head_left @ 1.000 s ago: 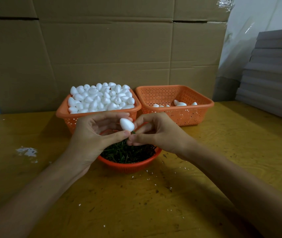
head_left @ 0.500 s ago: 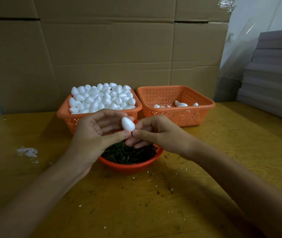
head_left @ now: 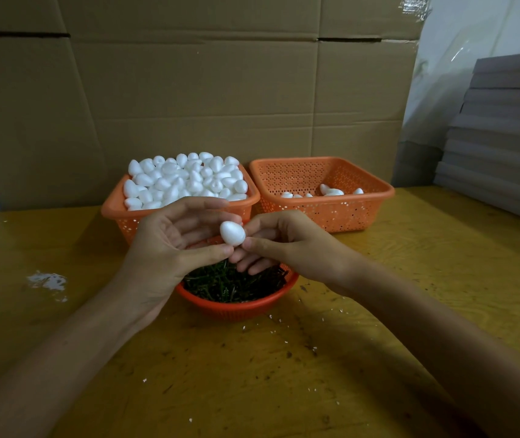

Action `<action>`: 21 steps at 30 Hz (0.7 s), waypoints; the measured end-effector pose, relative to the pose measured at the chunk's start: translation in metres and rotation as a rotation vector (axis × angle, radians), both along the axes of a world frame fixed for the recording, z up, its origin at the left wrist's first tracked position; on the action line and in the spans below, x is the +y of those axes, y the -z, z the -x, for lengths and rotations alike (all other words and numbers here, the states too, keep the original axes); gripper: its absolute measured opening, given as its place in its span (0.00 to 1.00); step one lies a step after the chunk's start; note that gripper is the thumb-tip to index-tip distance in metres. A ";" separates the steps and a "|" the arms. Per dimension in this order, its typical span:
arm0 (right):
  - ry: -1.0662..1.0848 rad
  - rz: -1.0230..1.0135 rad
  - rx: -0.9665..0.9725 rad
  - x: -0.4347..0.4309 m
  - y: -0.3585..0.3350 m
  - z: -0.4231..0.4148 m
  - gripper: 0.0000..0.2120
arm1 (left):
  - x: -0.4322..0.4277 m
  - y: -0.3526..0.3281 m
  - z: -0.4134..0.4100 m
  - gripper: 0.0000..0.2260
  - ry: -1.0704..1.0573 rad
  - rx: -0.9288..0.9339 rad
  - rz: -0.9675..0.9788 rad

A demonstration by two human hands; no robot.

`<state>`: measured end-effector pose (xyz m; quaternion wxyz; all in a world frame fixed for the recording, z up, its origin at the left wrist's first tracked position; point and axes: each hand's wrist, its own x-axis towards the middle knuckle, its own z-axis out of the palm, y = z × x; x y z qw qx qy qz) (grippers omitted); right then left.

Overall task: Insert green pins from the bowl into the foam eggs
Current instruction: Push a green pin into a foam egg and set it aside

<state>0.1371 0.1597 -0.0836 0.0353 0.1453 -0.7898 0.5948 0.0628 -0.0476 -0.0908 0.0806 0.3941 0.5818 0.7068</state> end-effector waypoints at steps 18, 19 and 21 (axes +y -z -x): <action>-0.020 -0.044 0.052 0.001 0.001 0.000 0.06 | 0.002 0.000 -0.005 0.20 -0.008 0.098 0.115; -0.026 -0.064 0.047 0.001 0.001 -0.001 0.06 | 0.002 0.000 -0.005 0.20 -0.011 0.102 0.118; -0.034 -0.096 0.037 0.002 0.001 -0.001 0.09 | 0.003 -0.001 -0.006 0.21 -0.019 0.114 0.121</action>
